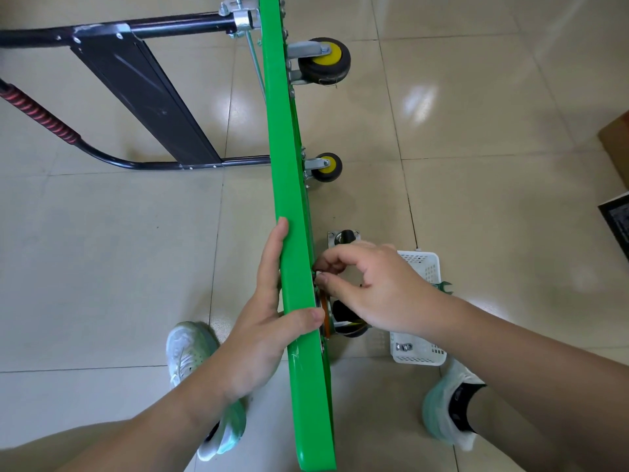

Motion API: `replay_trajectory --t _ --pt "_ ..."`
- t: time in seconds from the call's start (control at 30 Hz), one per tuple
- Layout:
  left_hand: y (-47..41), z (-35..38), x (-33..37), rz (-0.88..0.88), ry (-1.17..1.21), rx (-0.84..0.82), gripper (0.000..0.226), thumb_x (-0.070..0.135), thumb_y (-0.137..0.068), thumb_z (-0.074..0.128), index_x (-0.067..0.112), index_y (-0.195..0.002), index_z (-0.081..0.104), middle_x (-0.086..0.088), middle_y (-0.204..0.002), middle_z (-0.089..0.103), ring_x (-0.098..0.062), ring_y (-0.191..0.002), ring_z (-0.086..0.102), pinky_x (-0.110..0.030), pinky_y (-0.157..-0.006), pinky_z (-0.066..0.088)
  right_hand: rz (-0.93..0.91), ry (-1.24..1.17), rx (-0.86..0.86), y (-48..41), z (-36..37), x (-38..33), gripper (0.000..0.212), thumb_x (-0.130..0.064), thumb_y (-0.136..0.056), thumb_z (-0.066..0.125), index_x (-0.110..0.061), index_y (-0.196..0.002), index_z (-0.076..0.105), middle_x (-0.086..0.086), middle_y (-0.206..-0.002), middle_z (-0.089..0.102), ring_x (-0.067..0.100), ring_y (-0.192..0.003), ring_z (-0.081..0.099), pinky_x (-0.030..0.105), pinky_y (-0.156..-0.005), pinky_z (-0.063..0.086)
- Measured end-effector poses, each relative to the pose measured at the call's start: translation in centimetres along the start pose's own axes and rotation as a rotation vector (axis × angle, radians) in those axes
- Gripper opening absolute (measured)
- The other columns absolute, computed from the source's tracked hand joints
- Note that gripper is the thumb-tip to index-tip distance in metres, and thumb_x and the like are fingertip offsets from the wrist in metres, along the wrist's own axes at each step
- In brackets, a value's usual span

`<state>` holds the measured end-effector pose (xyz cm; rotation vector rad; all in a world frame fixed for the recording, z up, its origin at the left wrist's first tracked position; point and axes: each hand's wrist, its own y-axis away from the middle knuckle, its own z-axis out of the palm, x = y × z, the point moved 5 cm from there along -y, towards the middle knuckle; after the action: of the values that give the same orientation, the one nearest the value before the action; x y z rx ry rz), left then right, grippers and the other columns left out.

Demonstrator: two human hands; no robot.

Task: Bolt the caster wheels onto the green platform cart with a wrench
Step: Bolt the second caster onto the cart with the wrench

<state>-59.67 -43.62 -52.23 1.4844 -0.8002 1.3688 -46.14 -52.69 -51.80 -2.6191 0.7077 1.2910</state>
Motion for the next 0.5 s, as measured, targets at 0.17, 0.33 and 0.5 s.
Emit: replay_trajectory --t 0.17,0.33,0.5 --pt "0.1 0.1 -0.1 -0.015 0.015 0.007 0.104 0.030 -0.070 0.071 0.058 -0.153 0.016 0.037 -0.136 0.054 0.006 -0.111 0.062 -0.016 -0.086 0.053 -0.081 0.207 -0.047 0.1 0.5 -0.7 0.021 -0.048 -0.099 0.043 -0.032 -0.097 0.057 -0.020 -0.082 0.049 0.007 -0.093 0.044 0.037 -0.080 0.024" --pt "0.1 0.2 0.1 -0.025 0.021 0.000 0.103 0.029 -0.070 0.072 0.060 -0.152 0.017 0.036 -0.141 0.052 0.003 -0.118 0.061 -0.018 -0.089 0.053 -0.120 0.326 -0.015 0.1 0.0 -0.6 0.043 -0.057 -0.094 0.031 -0.029 -0.089 0.063 -0.017 -0.080 0.056 0.006 -0.093 0.046 0.037 -0.076 0.021" --pt "0.1 0.0 0.2 -0.004 0.005 0.003 0.103 0.031 -0.072 0.072 0.065 -0.153 0.017 0.032 -0.149 0.046 -0.007 -0.133 0.054 -0.021 -0.096 0.051 -0.105 0.093 0.053 0.2 -0.9 -0.5 0.016 -0.044 -0.087 0.065 -0.034 -0.099 0.070 -0.024 -0.087 0.063 -0.001 -0.095 0.057 0.045 -0.089 0.035"
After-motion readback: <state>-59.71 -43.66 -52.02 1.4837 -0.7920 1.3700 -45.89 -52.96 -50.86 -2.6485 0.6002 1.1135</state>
